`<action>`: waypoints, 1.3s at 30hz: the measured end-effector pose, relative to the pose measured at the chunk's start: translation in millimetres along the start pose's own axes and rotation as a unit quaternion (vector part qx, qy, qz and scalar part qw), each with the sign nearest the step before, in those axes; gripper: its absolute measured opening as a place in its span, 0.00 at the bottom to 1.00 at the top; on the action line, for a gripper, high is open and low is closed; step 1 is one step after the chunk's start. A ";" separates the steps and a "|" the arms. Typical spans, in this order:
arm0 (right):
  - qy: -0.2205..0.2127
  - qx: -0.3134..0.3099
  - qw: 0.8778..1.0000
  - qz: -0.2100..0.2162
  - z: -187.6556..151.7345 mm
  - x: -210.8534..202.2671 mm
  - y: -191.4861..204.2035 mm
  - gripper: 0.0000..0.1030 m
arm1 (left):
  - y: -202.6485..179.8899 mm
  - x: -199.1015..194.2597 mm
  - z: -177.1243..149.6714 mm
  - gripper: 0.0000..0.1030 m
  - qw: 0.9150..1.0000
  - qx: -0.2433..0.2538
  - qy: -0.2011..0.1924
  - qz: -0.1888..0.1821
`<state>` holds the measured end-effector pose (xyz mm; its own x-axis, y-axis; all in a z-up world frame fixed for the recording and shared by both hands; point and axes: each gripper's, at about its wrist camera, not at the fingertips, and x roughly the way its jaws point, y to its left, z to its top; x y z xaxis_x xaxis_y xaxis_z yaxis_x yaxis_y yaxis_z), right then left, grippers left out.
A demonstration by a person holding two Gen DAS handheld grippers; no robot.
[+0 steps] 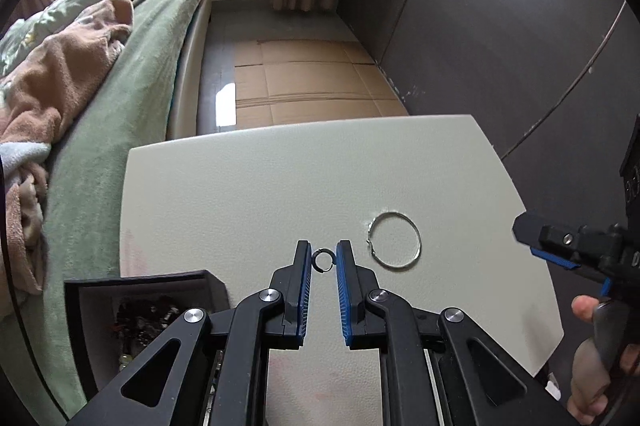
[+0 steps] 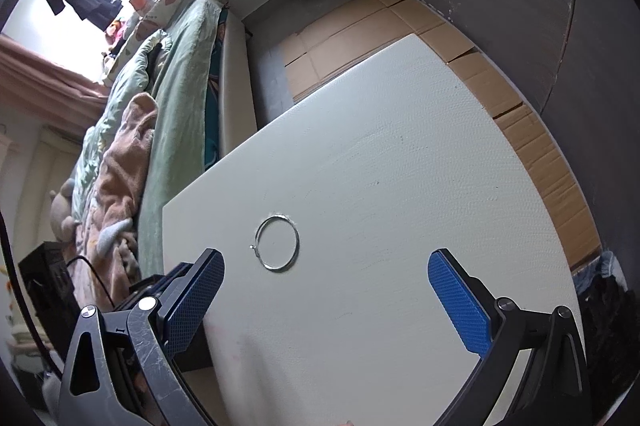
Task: Organize jewelry
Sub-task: 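Lift the ring with the left tool while the right tool closes on the silver hoop, then lower the ring and hoop into the black box and open both tools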
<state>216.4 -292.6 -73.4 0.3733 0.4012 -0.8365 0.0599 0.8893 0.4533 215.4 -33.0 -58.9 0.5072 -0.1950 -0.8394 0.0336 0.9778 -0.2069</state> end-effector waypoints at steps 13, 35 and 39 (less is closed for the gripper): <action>0.026 -0.082 0.996 -0.026 -11.3 45.6 56.3 0.65 | 40.1 -33.5 14.9 0.13 0.998 -0.036 -0.045 -0.012; 0.061 -0.175 0.978 -0.093 -21.0 101.1 107.4 0.06 | 67.6 -47.1 23.0 0.13 0.996 -0.058 -0.056 -0.027; 0.056 -0.171 0.979 -0.093 -21.1 97.7 104.2 0.04 | 71.5 -52.3 19.3 0.13 0.996 -0.060 -0.057 -0.025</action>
<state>239.6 -156.2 -114.4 0.2810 0.2293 -0.9319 -0.2025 0.9633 0.1760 207.9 48.6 -20.1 0.6025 -0.2273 -0.7651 -0.0386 0.9492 -0.3124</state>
